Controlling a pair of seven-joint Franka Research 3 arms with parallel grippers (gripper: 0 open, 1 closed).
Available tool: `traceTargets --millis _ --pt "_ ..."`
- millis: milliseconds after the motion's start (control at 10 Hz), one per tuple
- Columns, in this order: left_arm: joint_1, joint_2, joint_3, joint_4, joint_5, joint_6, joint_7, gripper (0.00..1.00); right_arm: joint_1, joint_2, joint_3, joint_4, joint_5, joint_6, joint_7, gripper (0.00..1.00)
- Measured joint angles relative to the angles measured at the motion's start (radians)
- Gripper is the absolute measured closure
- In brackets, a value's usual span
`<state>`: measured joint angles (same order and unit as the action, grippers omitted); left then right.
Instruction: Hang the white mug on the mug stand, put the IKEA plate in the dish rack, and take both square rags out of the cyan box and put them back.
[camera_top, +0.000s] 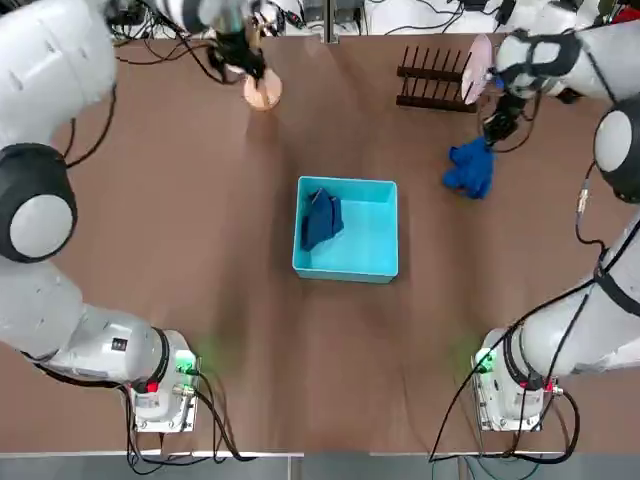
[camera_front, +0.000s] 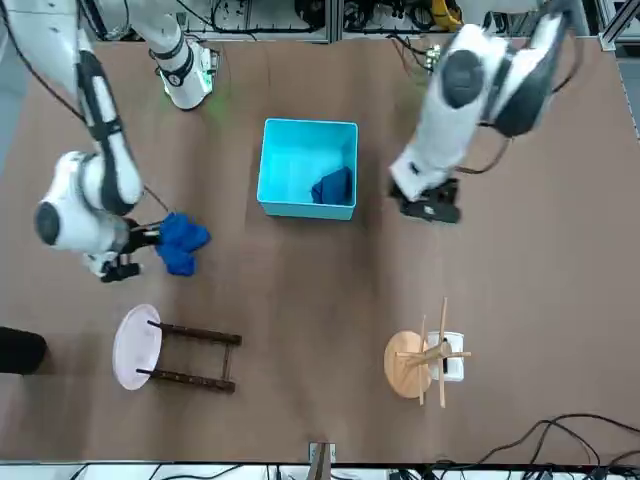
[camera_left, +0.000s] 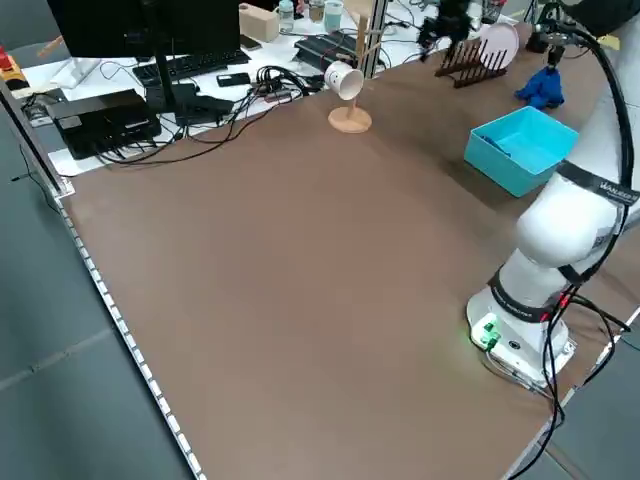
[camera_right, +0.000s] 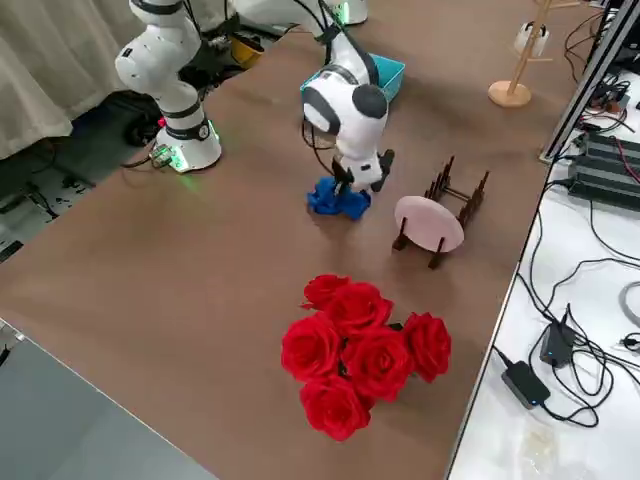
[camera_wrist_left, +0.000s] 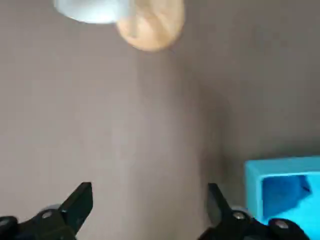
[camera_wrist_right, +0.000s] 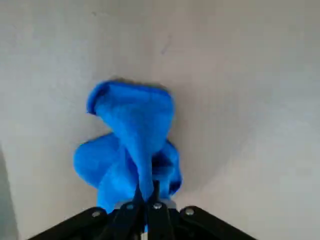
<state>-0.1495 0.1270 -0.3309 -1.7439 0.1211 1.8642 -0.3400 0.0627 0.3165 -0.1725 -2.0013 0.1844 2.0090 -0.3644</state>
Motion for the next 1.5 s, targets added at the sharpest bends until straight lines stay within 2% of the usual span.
traceTargets --millis 200,400,600,700,900,1100,1300,1500 --pt "-0.001 -0.052 0.135 0.024 -0.033 -0.041 0.082 0.00 -0.003 -0.043 0.002 0.162 -0.017 -0.233 0.020 0.96" --pt "-0.003 -0.085 0.267 0.062 -0.075 -0.116 0.181 0.00 0.030 -0.065 0.015 0.319 -0.027 -0.444 0.146 0.96" --pt "0.000 -0.108 0.375 0.096 -0.095 -0.169 0.294 0.00 0.120 -0.082 0.026 0.387 -0.019 -0.530 0.349 0.96" --pt "0.002 -0.121 0.397 0.099 -0.098 -0.183 0.335 0.00 0.187 -0.092 0.032 0.391 -0.002 -0.535 0.464 0.96" --pt "0.001 -0.136 0.397 0.099 -0.099 -0.221 0.347 0.00 0.332 -0.107 0.038 0.389 0.035 -0.536 0.668 0.96" --pt "-0.002 -0.127 0.396 0.135 -0.099 -0.227 0.345 0.00 0.442 -0.113 0.040 0.372 0.048 -0.518 0.786 0.96" --pt "-0.003 -0.098 0.396 0.194 -0.099 -0.254 0.339 0.00 0.524 -0.134 0.040 0.273 0.049 -0.415 0.848 0.96" --pt "-0.003 -0.083 0.394 0.206 -0.099 -0.297 0.319 0.00 0.589 -0.151 0.040 0.182 0.051 -0.344 0.909 0.96"
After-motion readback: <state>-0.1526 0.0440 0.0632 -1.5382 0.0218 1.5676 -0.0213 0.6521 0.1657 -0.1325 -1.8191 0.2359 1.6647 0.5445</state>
